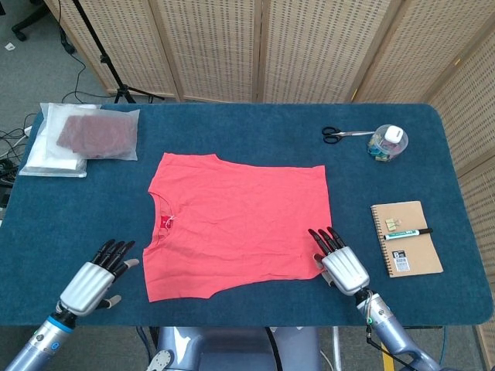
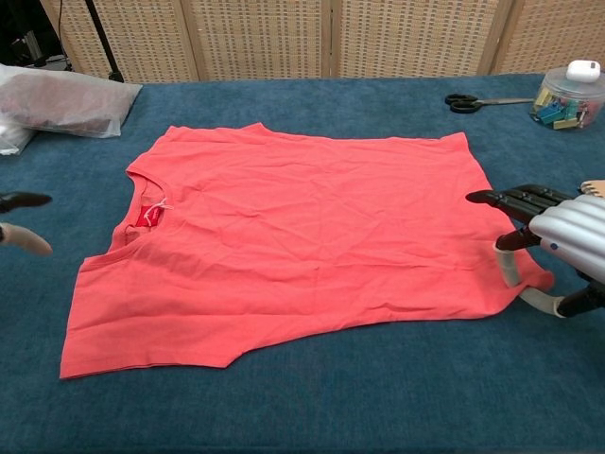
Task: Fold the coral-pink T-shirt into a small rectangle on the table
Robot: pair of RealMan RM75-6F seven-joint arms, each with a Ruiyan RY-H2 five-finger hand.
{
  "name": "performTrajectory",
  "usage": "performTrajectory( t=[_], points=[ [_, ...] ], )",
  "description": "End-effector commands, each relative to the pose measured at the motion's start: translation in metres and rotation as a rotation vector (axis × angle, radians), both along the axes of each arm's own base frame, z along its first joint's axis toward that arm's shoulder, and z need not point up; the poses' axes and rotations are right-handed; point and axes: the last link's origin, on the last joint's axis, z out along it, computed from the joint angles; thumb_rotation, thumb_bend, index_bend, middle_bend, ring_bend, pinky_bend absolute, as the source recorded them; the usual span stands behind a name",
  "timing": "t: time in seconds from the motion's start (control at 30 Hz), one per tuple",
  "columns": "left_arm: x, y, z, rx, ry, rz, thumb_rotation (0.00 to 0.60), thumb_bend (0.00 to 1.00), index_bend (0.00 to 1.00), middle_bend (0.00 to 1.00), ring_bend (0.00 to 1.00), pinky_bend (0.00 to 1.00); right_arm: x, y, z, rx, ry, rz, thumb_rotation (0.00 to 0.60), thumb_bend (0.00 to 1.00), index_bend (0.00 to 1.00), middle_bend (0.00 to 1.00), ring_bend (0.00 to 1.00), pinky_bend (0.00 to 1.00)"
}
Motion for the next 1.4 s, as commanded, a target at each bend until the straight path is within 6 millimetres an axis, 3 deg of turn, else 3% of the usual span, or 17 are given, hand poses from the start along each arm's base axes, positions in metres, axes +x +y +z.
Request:
performTrajectory(
  t=[0.03, 0.57, 0.93, 1.27, 1.4],
  points=[
    [0.004, 0.000, -0.021, -0.039, 0.045, -0.055, 0.600, 0.07, 0.27, 0.00, 0.00, 0.00, 0.000, 0.000, 0.000, -0.001, 0.001, 0.000, 0.600, 0.45, 0.57, 0.00, 0.00, 0.00],
    [0.015, 0.003, -0.050, -0.038, 0.066, -0.130, 0.600, 0.14, 0.28, 0.00, 0.00, 0.00, 0.000, 0.000, -0.001, -0.003, 0.009, 0.001, 0.600, 0.47, 0.57, 0.00, 0.00, 0.00],
    [0.024, 0.005, -0.060, -0.044, 0.076, -0.147, 0.600, 0.25, 0.30, 0.00, 0.00, 0.00, -0.001, 0.000, 0.000, -0.004, 0.010, 0.001, 0.600, 0.47, 0.57, 0.00, 0.00, 0.00],
    [0.028, 0.003, -0.067, -0.061, 0.087, -0.150, 0.600, 0.27, 0.30, 0.00, 0.00, 0.00, 0.000, -0.001, 0.000, -0.006, 0.010, 0.001, 0.600, 0.47, 0.57, 0.00, 0.00, 0.00],
    [0.028, 0.003, -0.070, -0.070, 0.088, -0.147, 0.600, 0.35, 0.35, 0.00, 0.00, 0.00, 0.000, -0.001, 0.000, -0.006, 0.009, 0.001, 0.600, 0.47, 0.57, 0.00, 0.00, 0.00]
  ],
)
